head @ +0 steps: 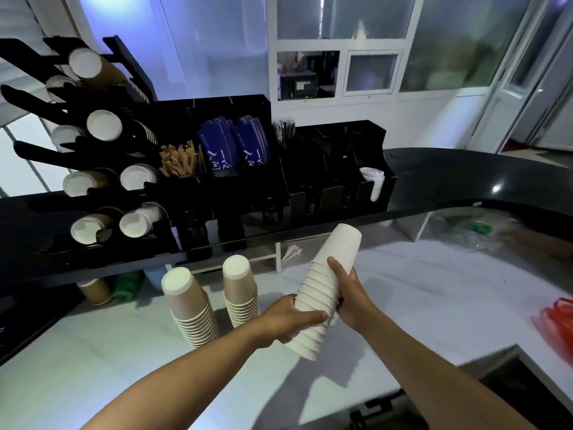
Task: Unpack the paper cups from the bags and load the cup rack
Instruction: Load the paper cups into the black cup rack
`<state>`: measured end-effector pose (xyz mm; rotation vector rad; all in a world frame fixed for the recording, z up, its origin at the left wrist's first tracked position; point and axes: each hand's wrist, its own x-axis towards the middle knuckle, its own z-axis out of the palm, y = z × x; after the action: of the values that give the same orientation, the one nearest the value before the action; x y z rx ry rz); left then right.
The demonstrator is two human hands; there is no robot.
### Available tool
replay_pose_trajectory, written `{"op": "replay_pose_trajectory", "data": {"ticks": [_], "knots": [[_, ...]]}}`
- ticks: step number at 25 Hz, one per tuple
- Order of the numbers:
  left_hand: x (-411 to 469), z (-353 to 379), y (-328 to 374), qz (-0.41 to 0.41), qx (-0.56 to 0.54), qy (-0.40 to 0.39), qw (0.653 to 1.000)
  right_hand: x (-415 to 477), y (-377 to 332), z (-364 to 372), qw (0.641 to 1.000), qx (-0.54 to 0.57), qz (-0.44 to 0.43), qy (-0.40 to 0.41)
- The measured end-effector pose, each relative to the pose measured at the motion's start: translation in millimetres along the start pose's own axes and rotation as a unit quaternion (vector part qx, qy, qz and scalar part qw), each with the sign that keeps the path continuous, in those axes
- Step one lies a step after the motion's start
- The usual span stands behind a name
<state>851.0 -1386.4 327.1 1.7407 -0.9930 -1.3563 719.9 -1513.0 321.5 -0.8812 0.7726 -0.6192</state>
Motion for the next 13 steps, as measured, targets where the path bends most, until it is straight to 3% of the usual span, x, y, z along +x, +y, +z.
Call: {"op": "replay_pose_trajectory", "data": {"ticks": [5, 13], "knots": [[1, -10, 2, 0.013, -0.043, -0.021, 0.999, 1, 4, 5, 0.998, -0.025, -0.017, -0.061], [8, -11, -4, -0.019, -0.04, -0.008, 0.999, 6, 8, 15, 0.998, -0.052, -0.032, -0.006]]}}
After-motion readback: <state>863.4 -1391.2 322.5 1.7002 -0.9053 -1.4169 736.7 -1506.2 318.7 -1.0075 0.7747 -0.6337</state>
